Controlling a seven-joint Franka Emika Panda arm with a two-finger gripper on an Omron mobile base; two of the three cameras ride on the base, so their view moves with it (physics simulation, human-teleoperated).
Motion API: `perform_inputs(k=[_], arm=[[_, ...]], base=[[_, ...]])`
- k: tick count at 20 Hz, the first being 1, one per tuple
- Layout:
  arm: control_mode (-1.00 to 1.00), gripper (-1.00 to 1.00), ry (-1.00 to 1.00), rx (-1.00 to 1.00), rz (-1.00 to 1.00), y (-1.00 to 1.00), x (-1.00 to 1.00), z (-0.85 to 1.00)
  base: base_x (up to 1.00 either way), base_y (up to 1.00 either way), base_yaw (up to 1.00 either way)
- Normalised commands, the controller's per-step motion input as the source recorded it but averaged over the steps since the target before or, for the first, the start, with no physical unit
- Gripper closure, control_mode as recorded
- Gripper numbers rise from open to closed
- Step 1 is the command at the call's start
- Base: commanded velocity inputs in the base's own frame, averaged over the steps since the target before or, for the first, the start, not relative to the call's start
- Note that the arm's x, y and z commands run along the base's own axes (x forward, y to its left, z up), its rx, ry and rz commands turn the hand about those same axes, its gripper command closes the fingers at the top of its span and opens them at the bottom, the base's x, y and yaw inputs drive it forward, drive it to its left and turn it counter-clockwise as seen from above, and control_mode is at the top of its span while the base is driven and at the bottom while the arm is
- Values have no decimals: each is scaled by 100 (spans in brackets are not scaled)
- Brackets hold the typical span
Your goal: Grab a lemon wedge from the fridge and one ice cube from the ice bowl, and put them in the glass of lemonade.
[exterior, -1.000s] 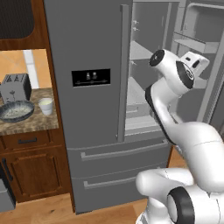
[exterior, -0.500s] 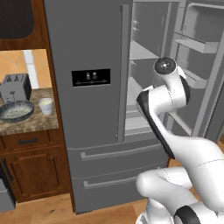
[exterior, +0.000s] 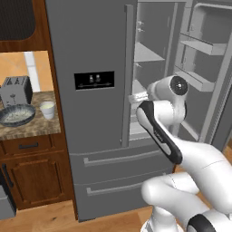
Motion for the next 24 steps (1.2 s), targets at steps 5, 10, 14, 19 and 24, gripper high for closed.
perform_inputs(k=[5,10,14,19,24], arm=[[-100,-100,11,1,0,18,20,99],[-100,-100,20,0,0,12,65,9],[-100,-100,15,5,0,6,96,-52],[-100,-100,-1,4,-2,3,69,0],[-100,-100,-5,0,-12,19,28,0]], base=[[0,0,0],[0,0,0],[0,0,0],[0,0,0],[0,0,0]])
